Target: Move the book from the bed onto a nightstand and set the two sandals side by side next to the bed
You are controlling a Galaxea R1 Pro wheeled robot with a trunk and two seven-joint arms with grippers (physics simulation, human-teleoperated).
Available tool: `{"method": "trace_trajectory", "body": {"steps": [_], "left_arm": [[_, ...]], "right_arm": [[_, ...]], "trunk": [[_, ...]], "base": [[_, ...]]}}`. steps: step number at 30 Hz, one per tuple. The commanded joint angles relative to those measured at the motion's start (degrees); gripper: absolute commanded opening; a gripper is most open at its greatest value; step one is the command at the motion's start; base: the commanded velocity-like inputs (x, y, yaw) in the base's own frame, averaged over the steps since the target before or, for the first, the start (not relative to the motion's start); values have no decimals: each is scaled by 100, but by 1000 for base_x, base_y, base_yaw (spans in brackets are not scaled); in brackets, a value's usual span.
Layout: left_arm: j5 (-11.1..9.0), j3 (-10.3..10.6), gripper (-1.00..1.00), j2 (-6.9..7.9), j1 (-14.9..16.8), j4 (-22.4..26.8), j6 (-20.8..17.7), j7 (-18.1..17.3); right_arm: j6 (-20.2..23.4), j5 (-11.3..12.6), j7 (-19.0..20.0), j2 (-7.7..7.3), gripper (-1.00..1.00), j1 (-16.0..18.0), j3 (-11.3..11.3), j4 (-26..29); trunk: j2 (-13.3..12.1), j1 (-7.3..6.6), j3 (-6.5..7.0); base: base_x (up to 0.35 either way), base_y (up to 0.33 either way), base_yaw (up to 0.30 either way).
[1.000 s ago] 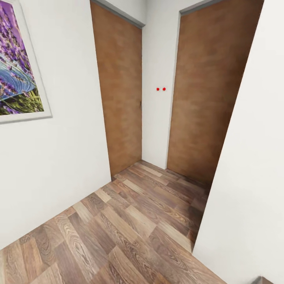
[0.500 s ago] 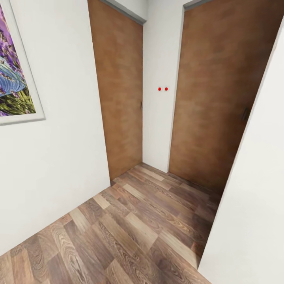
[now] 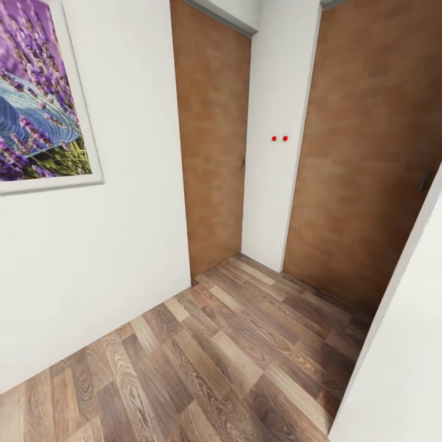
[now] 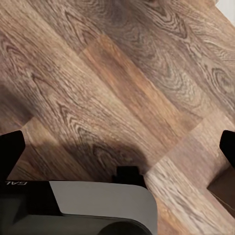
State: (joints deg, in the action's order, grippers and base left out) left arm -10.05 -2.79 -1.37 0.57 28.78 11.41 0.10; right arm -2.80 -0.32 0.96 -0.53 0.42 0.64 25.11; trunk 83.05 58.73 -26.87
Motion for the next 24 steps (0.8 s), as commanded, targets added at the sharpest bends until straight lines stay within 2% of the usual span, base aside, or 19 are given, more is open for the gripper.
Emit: {"method": "trace_trajectory", "body": {"steps": [1, 24], "left_arm": [[-23, -11, 100, -4, 4, -4, 14, -1], [-23, -11, 100, -4, 4, -4, 14, -1]], "right_arm": [[-16, -3, 10, 0, 100, 1, 7, -2], [-16, -3, 10, 0, 100, 1, 7, -3]], "trunk": [[3, 0, -6], [3, 0, -6]], "base": [[1, 0, 284], [0, 0, 285]]}}
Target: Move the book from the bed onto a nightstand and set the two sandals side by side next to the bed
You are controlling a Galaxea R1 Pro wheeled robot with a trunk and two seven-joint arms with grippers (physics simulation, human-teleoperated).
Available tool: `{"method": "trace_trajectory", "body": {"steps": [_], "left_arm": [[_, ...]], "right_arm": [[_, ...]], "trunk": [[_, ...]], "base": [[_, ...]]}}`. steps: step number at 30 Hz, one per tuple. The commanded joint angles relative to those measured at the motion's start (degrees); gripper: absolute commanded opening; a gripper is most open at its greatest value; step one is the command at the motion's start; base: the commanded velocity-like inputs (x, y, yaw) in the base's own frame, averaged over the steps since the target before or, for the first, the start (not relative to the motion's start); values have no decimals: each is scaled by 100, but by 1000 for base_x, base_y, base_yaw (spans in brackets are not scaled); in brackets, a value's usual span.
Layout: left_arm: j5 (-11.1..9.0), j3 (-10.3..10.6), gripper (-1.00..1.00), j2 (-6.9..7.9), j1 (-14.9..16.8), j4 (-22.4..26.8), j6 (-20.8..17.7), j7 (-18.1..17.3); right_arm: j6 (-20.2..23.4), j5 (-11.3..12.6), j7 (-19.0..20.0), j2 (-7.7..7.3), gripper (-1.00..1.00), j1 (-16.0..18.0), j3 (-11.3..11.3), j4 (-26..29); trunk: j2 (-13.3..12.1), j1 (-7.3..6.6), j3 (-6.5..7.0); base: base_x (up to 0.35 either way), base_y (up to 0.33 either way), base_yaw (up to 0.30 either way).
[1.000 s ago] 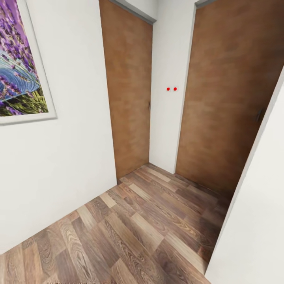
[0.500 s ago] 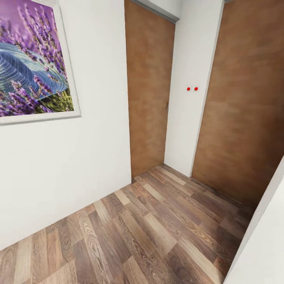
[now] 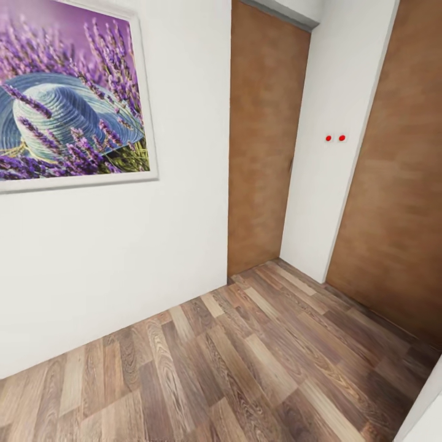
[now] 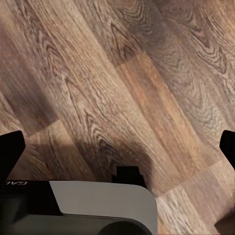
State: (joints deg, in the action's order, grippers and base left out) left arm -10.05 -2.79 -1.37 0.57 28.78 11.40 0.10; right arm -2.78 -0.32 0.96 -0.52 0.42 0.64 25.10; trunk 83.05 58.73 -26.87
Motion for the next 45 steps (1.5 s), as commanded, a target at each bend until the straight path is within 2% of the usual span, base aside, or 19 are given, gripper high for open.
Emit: {"method": "trace_trajectory", "body": {"steps": [1, 9, 20, 40, 45], "left_arm": [[-23, -11, 100, -4, 5, -4, 15, -1], [-21, -11, 100, -5, 3, -4, 20, -1], [-23, -11, 100, -4, 3, -4, 13, -1], [-21, -11, 100, -4, 4, -4, 18, -1], [-16, -4, 100, -11, 5, -4, 12, -1]], "right_arm": [[-16, -3, 10, -1, 100, 2, 7, -1], [-17, -3, 11, -1, 100, 2, 7, -4], [-19, -5, 10, 8, 100, 2, 7, -2], [-19, -3, 10, 17, 100, 2, 7, -3], [-18, -6, 10, 17, 100, 2, 7, -3]], "trunk": [[3, -1, -6], [3, -1, -6], [3, -1, -6], [3, -1, -6], [3, -1, -6]], "base": [[0, 0, 286], [3, 0, 286], [148, 0, 286], [7, 0, 286], [222, -46, 285]]}}
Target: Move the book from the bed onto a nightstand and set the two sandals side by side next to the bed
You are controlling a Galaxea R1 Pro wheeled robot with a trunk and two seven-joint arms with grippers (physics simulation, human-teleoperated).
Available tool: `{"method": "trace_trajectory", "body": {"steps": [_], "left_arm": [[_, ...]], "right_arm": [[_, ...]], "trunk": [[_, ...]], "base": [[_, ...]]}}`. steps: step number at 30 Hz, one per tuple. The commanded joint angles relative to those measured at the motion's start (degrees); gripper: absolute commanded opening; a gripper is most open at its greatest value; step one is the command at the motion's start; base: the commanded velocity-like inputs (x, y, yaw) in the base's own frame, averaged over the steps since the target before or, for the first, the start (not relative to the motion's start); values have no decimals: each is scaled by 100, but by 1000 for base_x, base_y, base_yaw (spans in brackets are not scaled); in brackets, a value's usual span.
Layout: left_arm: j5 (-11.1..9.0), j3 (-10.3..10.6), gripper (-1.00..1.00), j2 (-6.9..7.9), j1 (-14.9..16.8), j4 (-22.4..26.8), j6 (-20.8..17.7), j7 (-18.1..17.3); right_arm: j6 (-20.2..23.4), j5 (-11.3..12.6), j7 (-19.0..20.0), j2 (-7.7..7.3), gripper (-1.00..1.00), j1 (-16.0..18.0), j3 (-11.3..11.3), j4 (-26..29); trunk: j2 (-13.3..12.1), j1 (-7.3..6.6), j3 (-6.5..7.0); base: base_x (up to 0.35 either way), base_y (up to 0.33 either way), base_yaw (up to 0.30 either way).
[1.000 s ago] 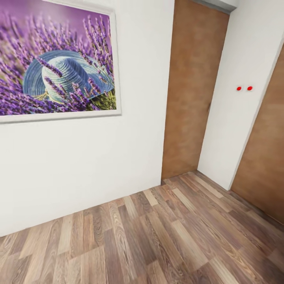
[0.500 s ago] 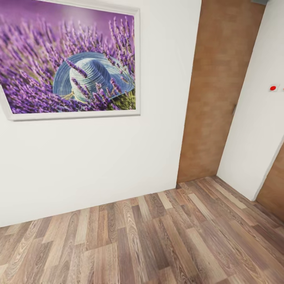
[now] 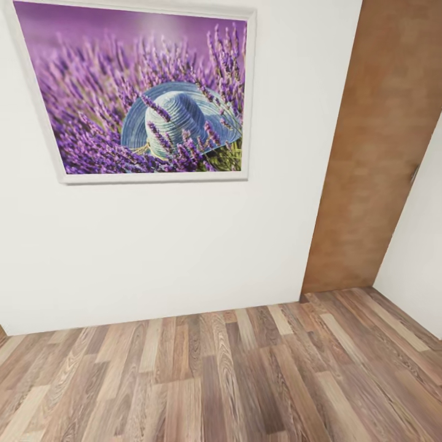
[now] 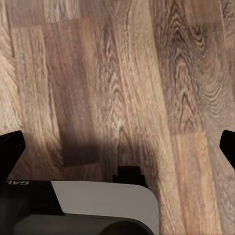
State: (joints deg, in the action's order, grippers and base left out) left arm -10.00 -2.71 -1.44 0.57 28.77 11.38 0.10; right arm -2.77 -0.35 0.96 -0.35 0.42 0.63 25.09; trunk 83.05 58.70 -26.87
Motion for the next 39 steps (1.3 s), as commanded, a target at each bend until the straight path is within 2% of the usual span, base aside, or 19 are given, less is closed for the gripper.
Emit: {"method": "trace_trajectory", "body": {"steps": [1, 7, 24, 29, 39], "left_arm": [[-21, -11, 100, -5, 4, -3, 14, -1], [-20, -10, 100, -9, 4, -3, 14, -1], [-20, -10, 100, -8, 3, -3, 14, -1], [-20, -10, 100, -11, 4, -3, 14, -1], [-20, -10, 100, -11, 3, -3, 14, -1]], "right_arm": [[-18, -4, 10, 0, 100, 2, 7, -1], [-19, -5, 9, 0, 100, 2, 7, -2], [-18, -2, 9, 6, 100, 2, -2, 0], [-20, -1, 9, 1, 100, 2, 3, -2], [-18, -3, 12, 0, 100, 2, -1, -3]], "trunk": [[3, 3, -6], [3, 3, -6], [3, 3, -6], [3, 3, -6], [3, 3, -6]], "base": [[293, -106, 263], [298, -131, 125], [288, -140, 6], [103, -24, 111], [10, -2, 263]]}}
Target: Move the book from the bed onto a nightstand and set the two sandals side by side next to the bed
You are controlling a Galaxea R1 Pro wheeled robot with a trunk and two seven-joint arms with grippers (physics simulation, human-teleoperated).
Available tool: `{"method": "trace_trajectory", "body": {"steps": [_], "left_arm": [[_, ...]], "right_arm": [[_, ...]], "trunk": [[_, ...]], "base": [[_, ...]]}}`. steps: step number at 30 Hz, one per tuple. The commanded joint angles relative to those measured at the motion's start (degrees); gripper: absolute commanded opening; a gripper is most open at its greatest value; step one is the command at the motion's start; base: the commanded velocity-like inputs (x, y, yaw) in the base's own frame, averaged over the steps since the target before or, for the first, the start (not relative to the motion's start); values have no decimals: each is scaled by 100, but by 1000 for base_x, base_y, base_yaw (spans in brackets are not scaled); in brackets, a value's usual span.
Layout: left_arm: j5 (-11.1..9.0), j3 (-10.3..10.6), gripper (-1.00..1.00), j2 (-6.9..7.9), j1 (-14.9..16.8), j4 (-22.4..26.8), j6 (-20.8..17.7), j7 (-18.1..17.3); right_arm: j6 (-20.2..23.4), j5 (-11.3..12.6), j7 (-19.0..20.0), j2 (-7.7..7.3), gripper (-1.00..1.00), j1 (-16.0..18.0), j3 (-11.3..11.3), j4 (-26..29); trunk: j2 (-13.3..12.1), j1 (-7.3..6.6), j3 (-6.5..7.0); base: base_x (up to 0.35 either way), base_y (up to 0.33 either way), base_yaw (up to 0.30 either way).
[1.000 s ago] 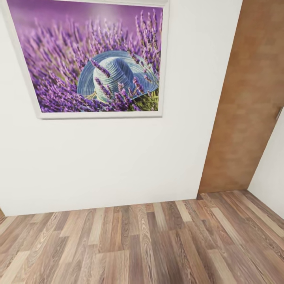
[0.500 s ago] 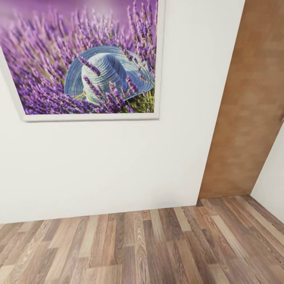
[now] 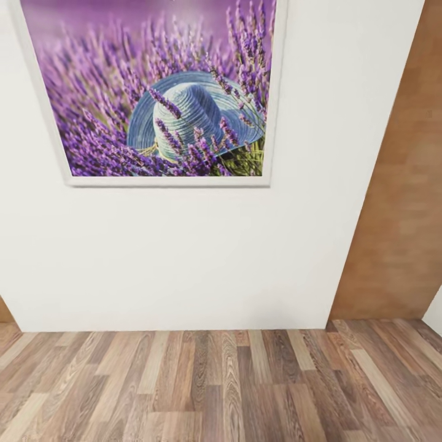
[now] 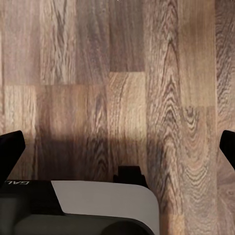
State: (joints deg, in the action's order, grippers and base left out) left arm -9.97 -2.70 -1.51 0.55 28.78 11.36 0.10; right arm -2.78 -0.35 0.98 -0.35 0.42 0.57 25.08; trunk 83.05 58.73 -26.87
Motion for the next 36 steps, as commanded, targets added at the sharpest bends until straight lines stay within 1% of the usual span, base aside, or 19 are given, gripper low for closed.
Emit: {"method": "trace_trajectory", "body": {"steps": [1, 5, 11, 22, 28, 36], "left_arm": [[-22, -11, 100, -3, 5, -4, 15, -1], [-22, -11, 100, -4, 4, -4, 15, -1], [-22, -11, 100, -7, 4, -4, 15, -1], [-22, -11, 100, -8, 6, -4, 15, -1], [-16, -11, 100, -8, 6, -4, 15, -1], [-14, -11, 100, -8, 6, -4, 15, -1]], "right_arm": [[-19, -2, 11, -1, 100, 2, 7, -1], [-18, -5, 9, -1, 100, 2, 6, -2], [-19, -5, 8, 3, 100, 2, 6, -1], [-19, -3, 8, 0, 100, 2, 5, -1], [-17, -1, 8, 1, 100, -1, 10, 3], [-20, 0, 10, -1, 100, 1, 14, 0]], "trunk": [[3, 0, -6], [3, 0, -6], [3, 0, -6], [3, 0, -6], [3, 0, -6], [3, 0, -6]], "base": [[1, 0, 280], [50, 0, 281], [240, 0, 267], [276, 0, 48], [66, 0, 63], [4, 0, 262]]}}
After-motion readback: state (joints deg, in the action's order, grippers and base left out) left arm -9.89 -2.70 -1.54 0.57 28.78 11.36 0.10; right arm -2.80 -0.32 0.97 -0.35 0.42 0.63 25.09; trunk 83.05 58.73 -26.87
